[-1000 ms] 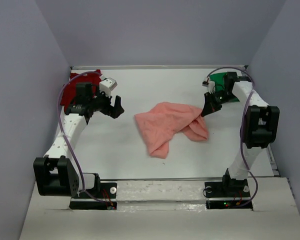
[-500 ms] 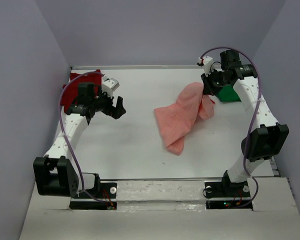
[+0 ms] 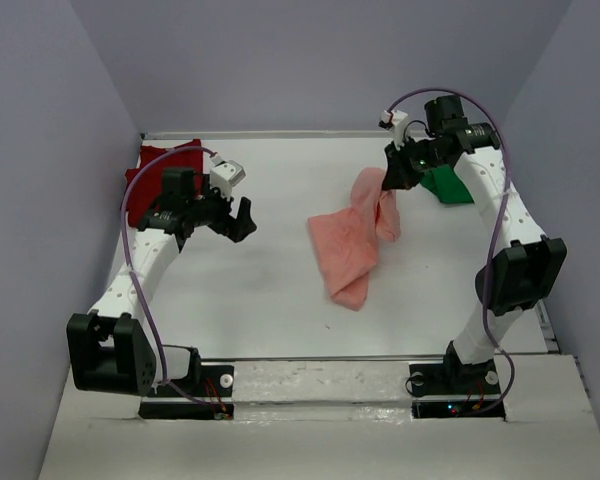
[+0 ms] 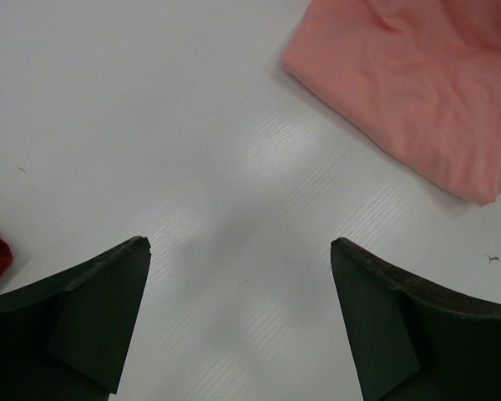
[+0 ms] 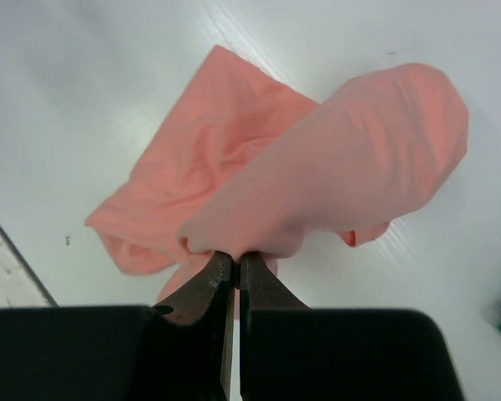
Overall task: Fold and stack the t-shirts
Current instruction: Flatten out the tshirt
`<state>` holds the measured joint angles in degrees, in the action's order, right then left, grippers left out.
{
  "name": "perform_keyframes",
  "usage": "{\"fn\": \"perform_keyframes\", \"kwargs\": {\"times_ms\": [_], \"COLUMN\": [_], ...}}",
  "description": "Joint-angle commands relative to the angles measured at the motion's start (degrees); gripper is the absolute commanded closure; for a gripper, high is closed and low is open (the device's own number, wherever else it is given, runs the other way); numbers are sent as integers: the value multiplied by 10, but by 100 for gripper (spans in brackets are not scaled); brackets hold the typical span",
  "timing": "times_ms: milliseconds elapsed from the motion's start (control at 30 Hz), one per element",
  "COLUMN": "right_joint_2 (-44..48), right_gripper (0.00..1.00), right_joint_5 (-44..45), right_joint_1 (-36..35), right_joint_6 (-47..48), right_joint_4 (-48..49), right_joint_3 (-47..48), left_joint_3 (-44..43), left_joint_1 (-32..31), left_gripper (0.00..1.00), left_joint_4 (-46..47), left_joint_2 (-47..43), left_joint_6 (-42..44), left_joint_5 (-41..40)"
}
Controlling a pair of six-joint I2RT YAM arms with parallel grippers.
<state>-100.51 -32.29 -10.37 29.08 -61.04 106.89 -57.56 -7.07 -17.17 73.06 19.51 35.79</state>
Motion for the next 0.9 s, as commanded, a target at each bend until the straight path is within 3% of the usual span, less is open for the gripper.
{"fn": "perform_keyframes", "kwargs": {"times_ms": [0,33,67,100,133,333,500,667,867], "right_joint_2": [-14,-15,-16,-15,-13,16,60,37,21], "right_gripper": [86,49,37,10,1,0,0,1,2], "right_joint_5": [-127,-124,-118,-102,-101,-95,44,77,123], "right_joint_1": [-22,-33,-39,-39,-39,-44,-38,-38,-33], "right_joint_6": [-5,-2,4,13,16,44,-19,-17,-34], "right_joint_4": [-55,-61,-67,-74,-75,-117,-38,-37,35], "right_joint_3": [-43,-62,-78,-114,-131,-156,-157,-181,-271], "left_joint_3": [0,-1,-1,-3,-2,-6,-12,-5,3], "left_joint_1": [-4,-5,-5,-6,-6,-9,-10,-11,-11], "left_gripper": [1,1,1,1,1,1,1,1,1], "left_joint_4": [-1,-2,-3,-5,-6,-7,-8,-7,-8], "left_joint_2": [-19,-18,-18,-18,-19,-12,-13,-20,-33], "left_joint_6": [9,11,11,13,14,15,13,15,20], "left_joint_5": [1,0,-1,-3,-4,-3,-2,-5,-9]}}
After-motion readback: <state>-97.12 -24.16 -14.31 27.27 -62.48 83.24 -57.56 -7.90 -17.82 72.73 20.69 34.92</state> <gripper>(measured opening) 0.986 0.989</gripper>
